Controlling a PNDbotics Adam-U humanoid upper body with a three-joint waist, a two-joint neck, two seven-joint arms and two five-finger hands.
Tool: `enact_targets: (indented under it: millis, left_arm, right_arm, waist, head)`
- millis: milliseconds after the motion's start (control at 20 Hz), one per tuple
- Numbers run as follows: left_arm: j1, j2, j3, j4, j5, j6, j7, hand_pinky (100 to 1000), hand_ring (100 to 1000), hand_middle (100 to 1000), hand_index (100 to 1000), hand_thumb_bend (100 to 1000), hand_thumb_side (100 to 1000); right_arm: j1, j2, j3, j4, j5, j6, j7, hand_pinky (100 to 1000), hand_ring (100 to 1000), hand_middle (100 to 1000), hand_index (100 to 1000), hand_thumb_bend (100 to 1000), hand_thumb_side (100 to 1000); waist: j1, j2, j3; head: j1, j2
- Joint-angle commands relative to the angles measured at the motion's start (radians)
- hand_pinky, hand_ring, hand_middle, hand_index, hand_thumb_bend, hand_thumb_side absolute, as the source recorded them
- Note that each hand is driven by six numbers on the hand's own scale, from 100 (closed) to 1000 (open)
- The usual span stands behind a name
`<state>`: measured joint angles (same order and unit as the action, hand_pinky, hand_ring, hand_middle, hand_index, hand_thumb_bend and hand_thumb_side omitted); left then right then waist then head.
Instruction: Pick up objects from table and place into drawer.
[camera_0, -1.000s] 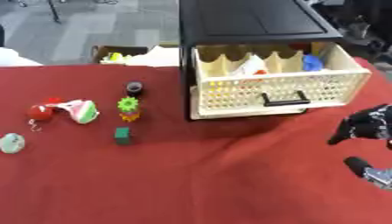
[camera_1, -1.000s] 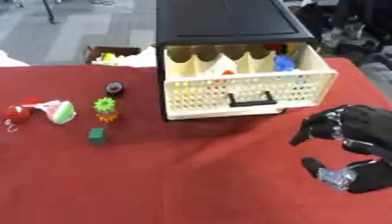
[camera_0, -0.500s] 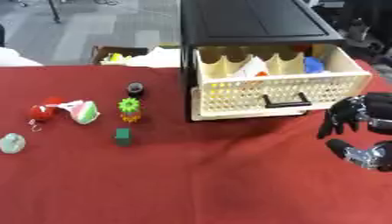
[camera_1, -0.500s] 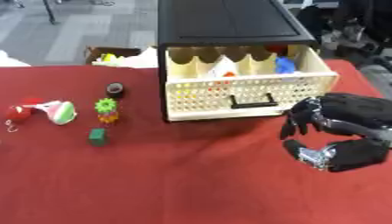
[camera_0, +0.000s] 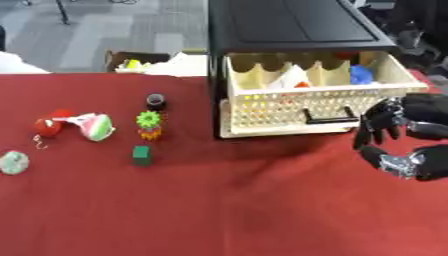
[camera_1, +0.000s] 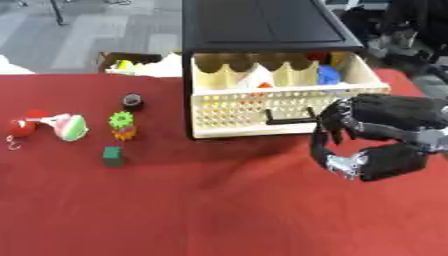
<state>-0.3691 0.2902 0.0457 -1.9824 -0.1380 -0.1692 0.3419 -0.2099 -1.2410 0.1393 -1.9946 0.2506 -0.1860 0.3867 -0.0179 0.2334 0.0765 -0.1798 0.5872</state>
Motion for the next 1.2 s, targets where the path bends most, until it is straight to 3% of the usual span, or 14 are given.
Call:
enact_targets:
  millis: [50,350,1200]
  left_arm:
    - [-0.012,0.006,-0.002,-0.018,0.003,0.005,-0.003,481,607,637,793,100,943]
    - [-0.016,0.003,-0.003,-0.018,0.005,0.011,-0.008,480,607,636,791,100,945]
    - [-0.026,-0.004,-0.009,-0.018,0.01,0.014,-0.017,484,608,637,787,100,947]
  right_arm:
    - [-0.032,-0.029,0.01,-0.005,-0.043,0.052,0.04,414,539,602,747,100,1000]
    - [-0.096,-0.019,0.033,-0.005,-0.11,0.141,0.13,413,546,613,772,100,1000]
    - [-0.211,0.013,0.073,-0.005,-0.142,0.235,0.233,404,530,593,809,100,1000]
  waist:
    - [-0.004,-0.012,0.004]
    - [-0.012,-0.01,0.013]
    - [-0.016,-0.004,0.027]
  head:
    - [-0.011,-0.003]
    - [-0.024,0.0]
    - [-0.044,-0.001]
